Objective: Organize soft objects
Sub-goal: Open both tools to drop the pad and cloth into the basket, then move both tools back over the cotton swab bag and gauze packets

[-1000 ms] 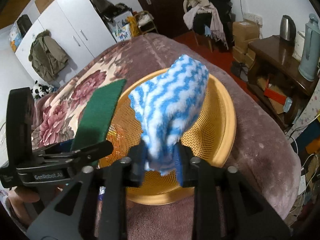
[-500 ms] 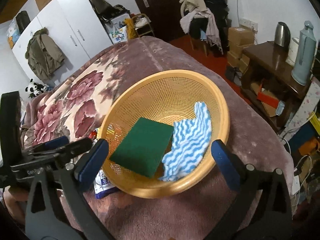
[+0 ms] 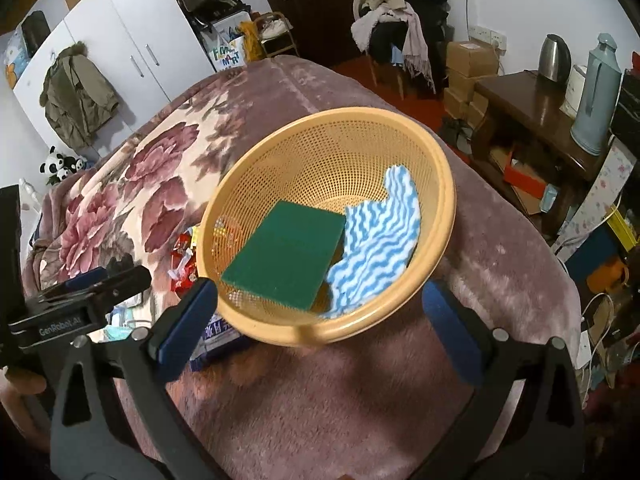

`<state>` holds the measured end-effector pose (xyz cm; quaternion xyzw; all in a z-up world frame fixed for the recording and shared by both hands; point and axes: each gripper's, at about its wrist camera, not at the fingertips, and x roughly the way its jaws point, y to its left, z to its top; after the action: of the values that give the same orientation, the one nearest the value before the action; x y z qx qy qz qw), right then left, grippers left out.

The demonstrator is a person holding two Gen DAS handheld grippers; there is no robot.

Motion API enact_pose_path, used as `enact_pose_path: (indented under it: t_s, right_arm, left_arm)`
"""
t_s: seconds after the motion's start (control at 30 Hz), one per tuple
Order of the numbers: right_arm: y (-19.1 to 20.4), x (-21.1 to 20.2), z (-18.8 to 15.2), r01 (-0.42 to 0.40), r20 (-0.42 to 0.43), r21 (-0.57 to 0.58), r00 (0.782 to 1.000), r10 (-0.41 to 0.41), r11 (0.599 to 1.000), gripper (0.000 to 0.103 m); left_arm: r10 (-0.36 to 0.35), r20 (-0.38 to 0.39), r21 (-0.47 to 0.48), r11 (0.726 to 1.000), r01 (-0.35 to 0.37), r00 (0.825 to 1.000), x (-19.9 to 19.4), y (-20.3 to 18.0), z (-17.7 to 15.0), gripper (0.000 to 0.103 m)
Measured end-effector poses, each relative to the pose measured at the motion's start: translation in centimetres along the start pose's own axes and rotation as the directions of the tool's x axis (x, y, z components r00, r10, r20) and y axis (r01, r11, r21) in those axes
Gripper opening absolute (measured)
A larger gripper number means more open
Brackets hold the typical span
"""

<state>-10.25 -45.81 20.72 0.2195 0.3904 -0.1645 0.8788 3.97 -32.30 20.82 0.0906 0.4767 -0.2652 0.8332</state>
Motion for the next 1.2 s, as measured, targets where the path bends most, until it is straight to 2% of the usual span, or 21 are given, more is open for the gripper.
enact_pose_path:
  t_s: [0.53,0.93,1.2]
  right_arm:
    - [2.7,-0.2,-1.6,0.015,-0.029,-0.031,0.999,-0.016,0.999,0.103]
    - [6.0,0.4,-2.9,0.011,-0.054,-0.083,0.998,-0.016,0.996,0.103]
    - [9.1,0.9,-3.8,0.002,-0.071,-0.123,0.997,-0.011,0.992,0.103]
  left_arm:
    - [0.01,0.0,-0.017,1.0,-0.01,1.0,-1.6,2.7,-2.1,0.103]
    - [0.027,0.006,-0.052,0.998,-0.027,1.0,-2.5,6.3,-3.7,0.103]
    - [0.044,0.004,-0.101,0.994,-0.043,0.999,-3.0,10.0,-5.3,0.103]
